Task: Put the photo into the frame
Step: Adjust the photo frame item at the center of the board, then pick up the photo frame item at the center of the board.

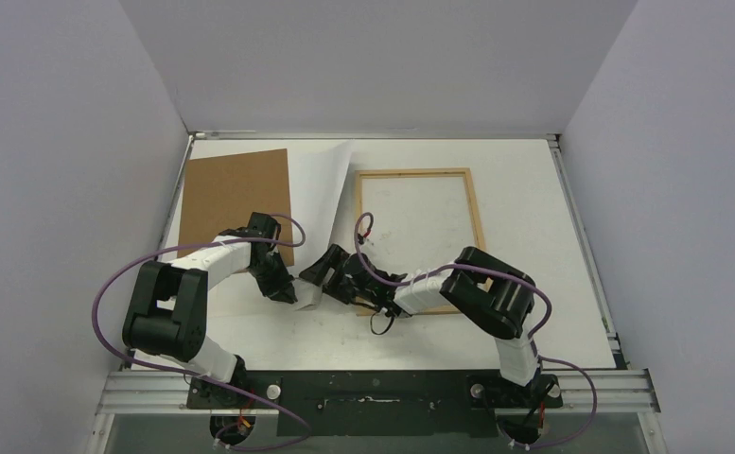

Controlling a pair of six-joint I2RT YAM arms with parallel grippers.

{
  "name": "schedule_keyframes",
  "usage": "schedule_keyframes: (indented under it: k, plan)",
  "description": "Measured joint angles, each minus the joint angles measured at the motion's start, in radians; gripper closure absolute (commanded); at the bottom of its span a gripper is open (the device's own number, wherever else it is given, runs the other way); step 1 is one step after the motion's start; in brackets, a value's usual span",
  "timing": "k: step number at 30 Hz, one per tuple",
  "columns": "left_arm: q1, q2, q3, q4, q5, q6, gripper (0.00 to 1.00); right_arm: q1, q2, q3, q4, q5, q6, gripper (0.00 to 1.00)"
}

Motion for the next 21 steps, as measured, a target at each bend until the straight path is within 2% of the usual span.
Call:
schedule_keyframes:
  k: [5, 9, 16, 21]
  plan:
    - [0.003, 0.005, 0.0, -0.002, 0.003, 0.0, 0.9, -0.061, 0.003, 0.043, -0.052, 0.056, -0.096, 0.24]
    - [0.004, 0.008, 0.002, -0.003, 0.005, 0.0, 0.9, -0.08, 0.024, 0.059, -0.026, 0.061, -0.125, 0.24]
    - [0.004, 0.014, 0.007, -0.009, 0.005, 0.001, 0.91, -0.073, 0.05, 0.032, 0.09, -0.05, -0.131, 0.24]
    - [0.004, 0.018, 0.012, -0.013, 0.005, 0.001, 0.91, -0.04, 0.038, 0.003, 0.106, -0.104, -0.129, 0.25]
